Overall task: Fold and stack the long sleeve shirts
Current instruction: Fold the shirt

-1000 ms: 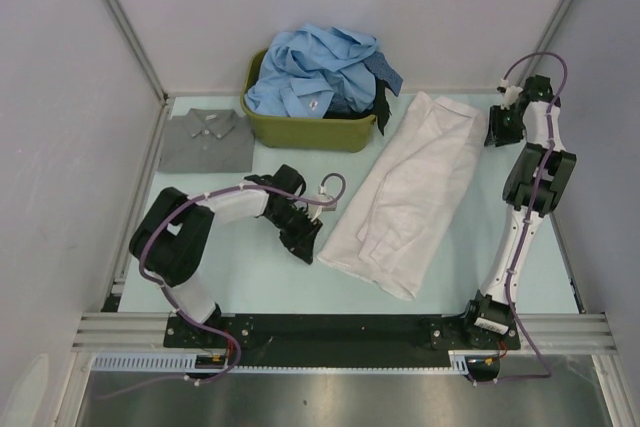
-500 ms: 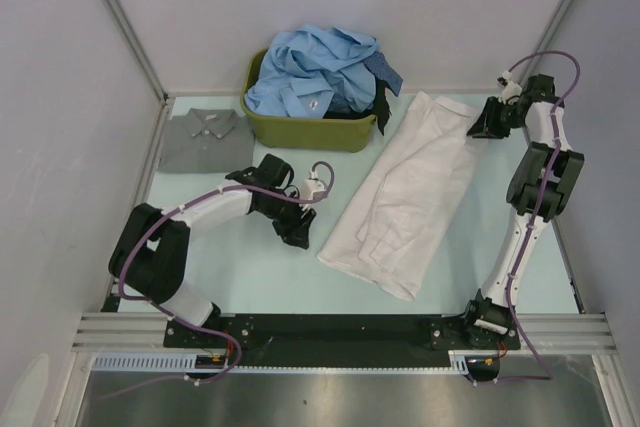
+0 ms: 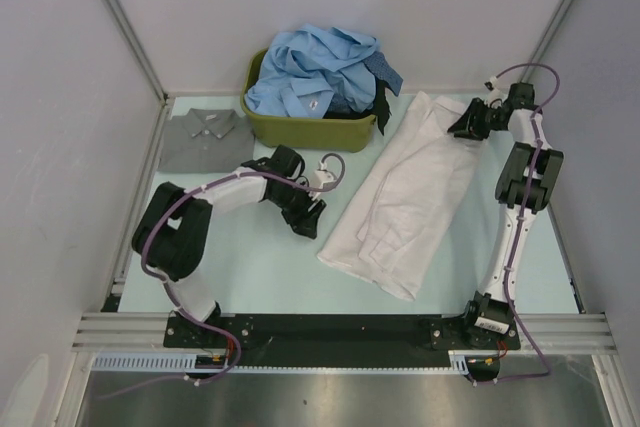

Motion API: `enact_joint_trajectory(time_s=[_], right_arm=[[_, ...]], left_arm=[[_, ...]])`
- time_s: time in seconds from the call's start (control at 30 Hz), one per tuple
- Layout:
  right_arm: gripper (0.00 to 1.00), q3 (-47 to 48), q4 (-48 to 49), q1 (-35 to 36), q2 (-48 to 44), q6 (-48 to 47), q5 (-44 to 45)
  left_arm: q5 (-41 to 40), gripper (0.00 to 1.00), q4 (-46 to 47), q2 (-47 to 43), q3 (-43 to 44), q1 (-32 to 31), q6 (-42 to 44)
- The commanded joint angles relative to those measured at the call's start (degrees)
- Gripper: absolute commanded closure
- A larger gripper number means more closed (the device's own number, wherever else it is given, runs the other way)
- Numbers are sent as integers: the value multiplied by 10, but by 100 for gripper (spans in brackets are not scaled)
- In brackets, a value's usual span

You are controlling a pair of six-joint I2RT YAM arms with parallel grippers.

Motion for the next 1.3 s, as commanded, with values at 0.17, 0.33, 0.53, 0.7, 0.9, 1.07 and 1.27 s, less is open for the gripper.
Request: enact_joint_trajectory(time_s=[0.17,0.33,0.53,0.7,0.9,1.07,1.27], right_arm=[[34,59,-10,-25,-60,21,55],[33,-129,-2,-66,-178,71,72],[36,-273,16,-63,-213,59,90],[42,-277,21,-48,-168,72,102],[88,-226,27,-45,-119,72,120],[100,-112,30,-47,-67,63,126],[99,3,8,-41,4,45,112]], left_arm=[[16,39,23,81,87,-36,-49],[14,40,47,81,83,-35,-66],[13,40,60,82,66,-36,-73],[21,40,59,90,66,-37,-77],[64,42,58,116,79,-56,-98],[96,53,75,153,98,-81,-141],[129,57,87,193,127,-100,-176]])
